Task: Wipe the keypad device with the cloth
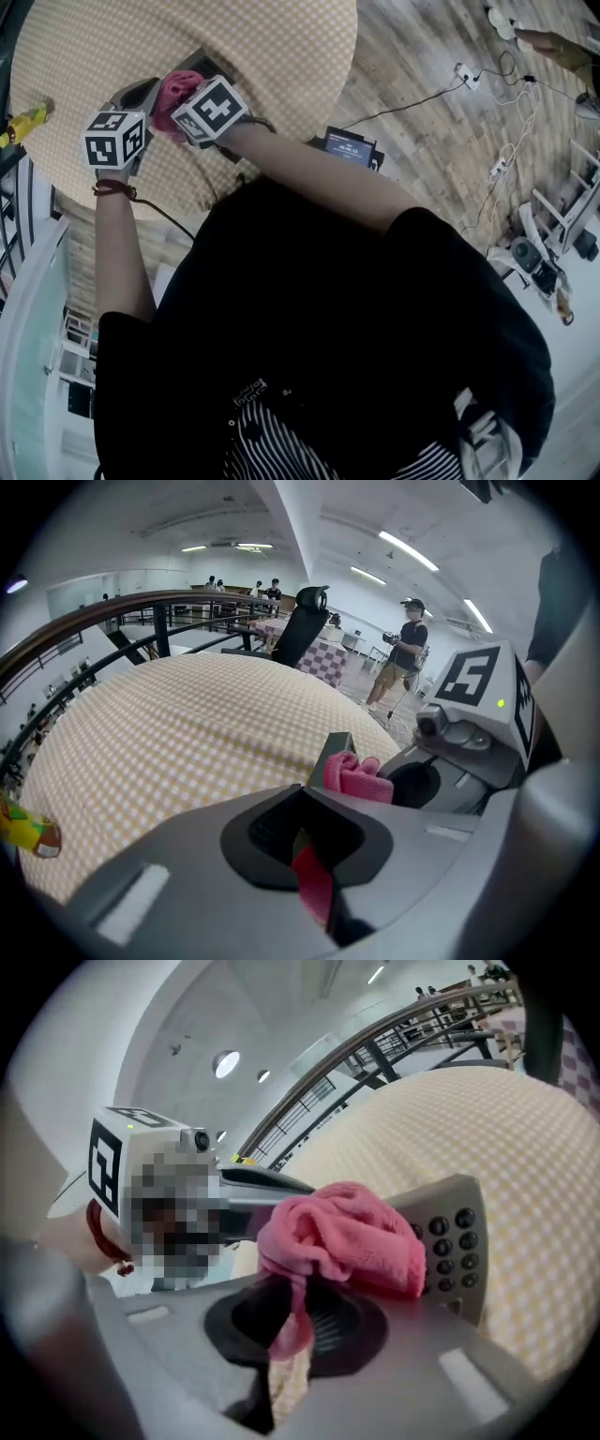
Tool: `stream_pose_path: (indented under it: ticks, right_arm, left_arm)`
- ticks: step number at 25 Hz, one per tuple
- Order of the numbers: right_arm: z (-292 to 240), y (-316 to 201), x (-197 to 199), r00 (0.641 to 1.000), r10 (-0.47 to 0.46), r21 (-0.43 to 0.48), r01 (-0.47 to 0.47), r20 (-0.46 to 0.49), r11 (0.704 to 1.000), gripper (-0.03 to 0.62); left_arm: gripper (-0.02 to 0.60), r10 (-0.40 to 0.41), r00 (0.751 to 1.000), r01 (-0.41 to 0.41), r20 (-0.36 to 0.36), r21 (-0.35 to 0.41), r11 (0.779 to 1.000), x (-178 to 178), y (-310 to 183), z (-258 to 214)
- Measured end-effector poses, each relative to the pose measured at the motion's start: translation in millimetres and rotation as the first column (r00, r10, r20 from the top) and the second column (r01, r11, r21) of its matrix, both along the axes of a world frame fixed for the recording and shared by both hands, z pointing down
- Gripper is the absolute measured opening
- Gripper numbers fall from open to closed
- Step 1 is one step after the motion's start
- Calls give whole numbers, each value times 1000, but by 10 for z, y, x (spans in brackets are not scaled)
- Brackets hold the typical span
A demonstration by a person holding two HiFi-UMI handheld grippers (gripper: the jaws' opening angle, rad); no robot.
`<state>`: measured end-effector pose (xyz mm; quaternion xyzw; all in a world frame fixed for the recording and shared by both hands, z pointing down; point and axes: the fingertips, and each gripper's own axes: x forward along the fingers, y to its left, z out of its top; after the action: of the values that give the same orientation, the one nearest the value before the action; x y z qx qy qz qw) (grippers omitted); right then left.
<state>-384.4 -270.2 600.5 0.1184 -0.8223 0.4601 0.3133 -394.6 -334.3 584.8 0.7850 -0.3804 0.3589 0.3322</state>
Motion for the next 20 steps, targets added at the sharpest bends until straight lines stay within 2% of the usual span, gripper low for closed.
stream_pose_path:
  ticks: [4,11,14,16,18,20]
  right_arm:
    - [65,33,18,1000,8,-61,-7,20,998,46]
    - [549,393,321,994,-55,-102,46,-93,994,46]
    - [723,481,463,982,-104,-71,93,-156,993,46]
    - [793,540,554,980,-96,-71,84,-177,994,46]
    - [747,528,574,983,-92,-42,86,-160,995,46]
    - [630,450,554,989,-87,-12,86,-121,996,46]
  left_arm:
    - [4,0,1000,0,-6,3,1000,6,0,-9]
    - [5,-18,1000,18,13,16,1000,16,4,-8]
    - [5,-51,999,51,-8,28,998,42,-6,-13]
    - [3,-61,998,61,-5,39,997,74,27,-13]
    - [3,-91,996,92,-13,52,994,69,13,-36]
    - [3,-150,987,155,-60,78,985,41,-56,-125]
